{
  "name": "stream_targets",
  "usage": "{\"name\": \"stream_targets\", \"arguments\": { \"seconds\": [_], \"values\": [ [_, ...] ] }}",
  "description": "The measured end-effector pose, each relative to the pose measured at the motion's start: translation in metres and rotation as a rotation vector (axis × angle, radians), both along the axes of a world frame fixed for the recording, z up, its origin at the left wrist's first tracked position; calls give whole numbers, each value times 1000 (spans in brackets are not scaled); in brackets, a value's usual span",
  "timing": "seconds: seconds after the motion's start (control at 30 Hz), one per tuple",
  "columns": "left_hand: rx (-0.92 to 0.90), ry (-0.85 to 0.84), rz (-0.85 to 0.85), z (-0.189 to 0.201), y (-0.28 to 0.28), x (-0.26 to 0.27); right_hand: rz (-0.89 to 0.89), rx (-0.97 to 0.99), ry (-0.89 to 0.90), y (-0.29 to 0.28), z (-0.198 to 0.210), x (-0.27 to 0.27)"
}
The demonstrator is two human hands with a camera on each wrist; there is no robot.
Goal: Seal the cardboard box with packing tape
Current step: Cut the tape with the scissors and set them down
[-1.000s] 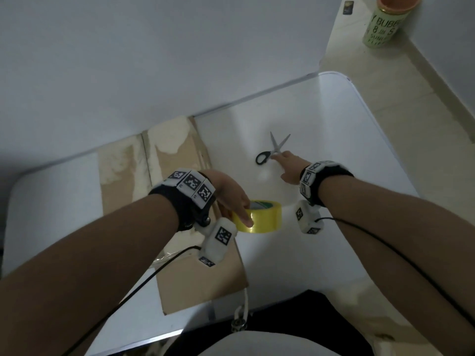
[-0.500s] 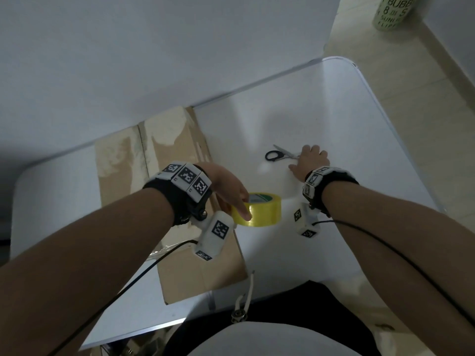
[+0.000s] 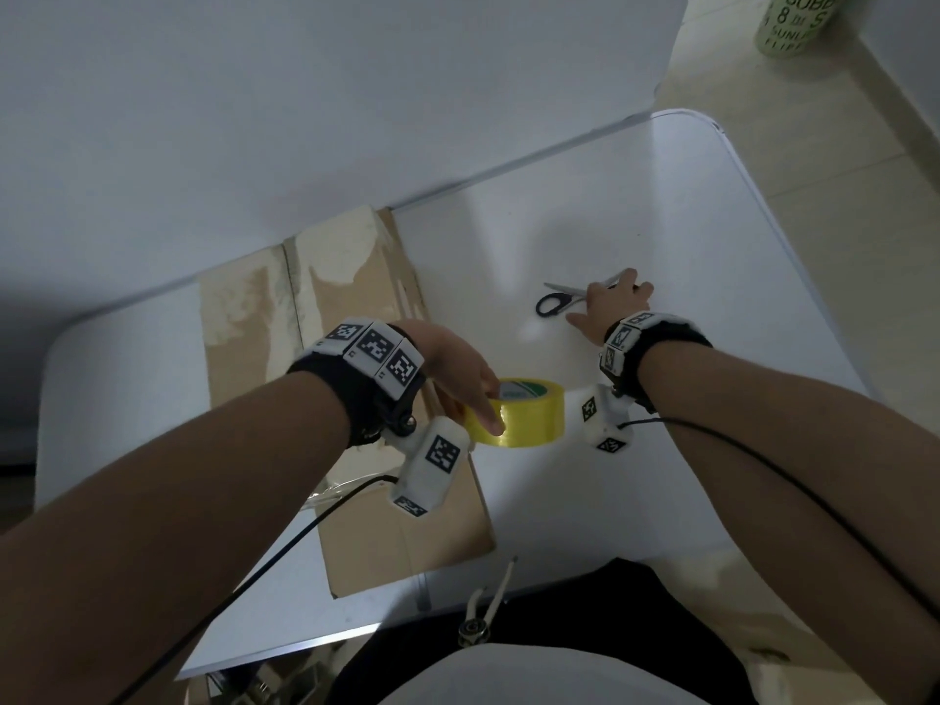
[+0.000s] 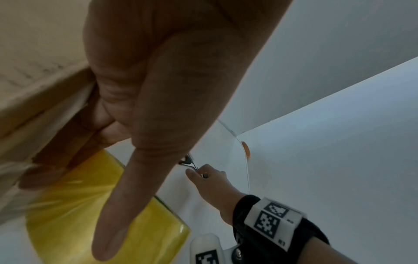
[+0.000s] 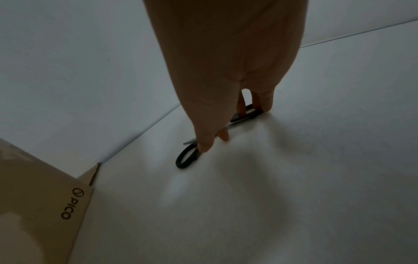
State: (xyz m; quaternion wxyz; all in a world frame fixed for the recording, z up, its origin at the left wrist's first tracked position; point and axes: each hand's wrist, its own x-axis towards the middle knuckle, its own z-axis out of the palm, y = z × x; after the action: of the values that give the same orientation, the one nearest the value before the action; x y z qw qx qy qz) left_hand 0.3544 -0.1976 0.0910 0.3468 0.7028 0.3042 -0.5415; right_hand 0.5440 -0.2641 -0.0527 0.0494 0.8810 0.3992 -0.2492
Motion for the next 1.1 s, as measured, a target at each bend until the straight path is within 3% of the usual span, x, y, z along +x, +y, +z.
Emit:
{"name": "stream_targets", "arguments": {
  "seconds": [0.17, 0.37, 0.6, 0.93, 1.1],
  "values": [
    [-6, 0, 7, -1, 1, 0, -39, 24, -54, -20, -7, 3],
    [2, -15, -14, 1, -1, 1, 43, 59, -79, -65, -12, 10],
    [-4, -35, 3, 2, -2, -3, -46, 311, 90, -105, -5, -16],
    [8, -104, 8, -1, -6, -7, -62, 84, -4, -122, 3, -35],
    [14, -148, 9, -6, -3, -14, -219, 189, 93, -130, 10, -47]
  ]
}}
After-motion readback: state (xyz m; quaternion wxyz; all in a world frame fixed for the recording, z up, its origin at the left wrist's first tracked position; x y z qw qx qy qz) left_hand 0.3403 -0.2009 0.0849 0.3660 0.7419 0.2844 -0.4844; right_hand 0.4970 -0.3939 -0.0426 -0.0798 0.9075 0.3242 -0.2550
